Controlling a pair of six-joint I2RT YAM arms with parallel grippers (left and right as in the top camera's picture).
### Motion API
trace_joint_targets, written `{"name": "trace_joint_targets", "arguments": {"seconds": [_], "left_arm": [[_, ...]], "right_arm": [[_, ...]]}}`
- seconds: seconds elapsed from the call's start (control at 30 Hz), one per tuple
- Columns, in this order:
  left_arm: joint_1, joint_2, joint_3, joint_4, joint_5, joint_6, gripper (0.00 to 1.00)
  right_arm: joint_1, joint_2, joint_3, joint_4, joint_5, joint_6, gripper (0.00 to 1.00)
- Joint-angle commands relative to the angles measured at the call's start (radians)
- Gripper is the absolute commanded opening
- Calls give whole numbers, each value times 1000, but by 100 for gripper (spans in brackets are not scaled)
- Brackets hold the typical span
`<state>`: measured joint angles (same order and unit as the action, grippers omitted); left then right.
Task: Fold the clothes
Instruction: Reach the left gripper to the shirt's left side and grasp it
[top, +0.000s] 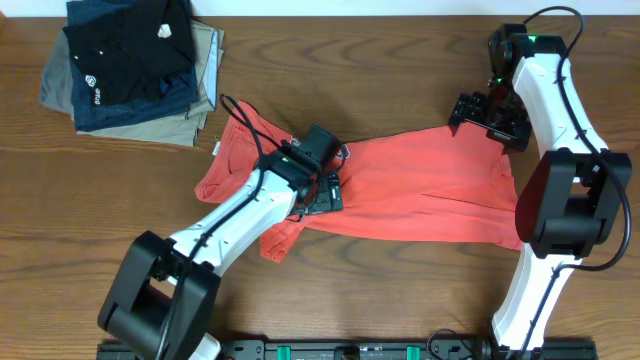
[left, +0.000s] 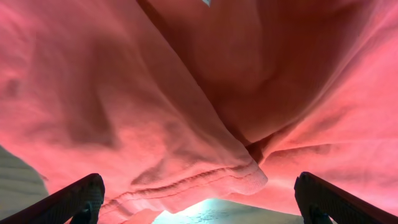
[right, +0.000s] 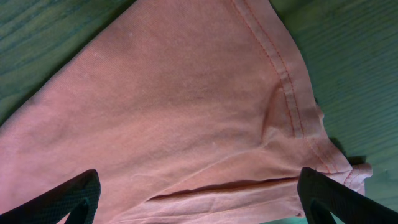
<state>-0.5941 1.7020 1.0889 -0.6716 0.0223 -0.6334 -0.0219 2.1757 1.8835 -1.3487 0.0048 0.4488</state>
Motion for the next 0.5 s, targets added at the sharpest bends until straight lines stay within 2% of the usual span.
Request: {"name": "trace_joint_targets", "arguments": {"seconds": [0.0,0.1,0.27,0.47], "left_arm": [[-21,26,15,-11,-58,-33,98],[-29,26,15,-66,-157,-106,98],[-34,26,18,-66,-162,-109,98],[-58,26,18,9,-132,-109,98]], "right_arm": [[-1,-25,3,-1,14,18,99],[-1,-25,3,-1,14,18,99],[-1,-25,3,-1,14,18,99],[-1,-25,3,0,14,18,99]]}}
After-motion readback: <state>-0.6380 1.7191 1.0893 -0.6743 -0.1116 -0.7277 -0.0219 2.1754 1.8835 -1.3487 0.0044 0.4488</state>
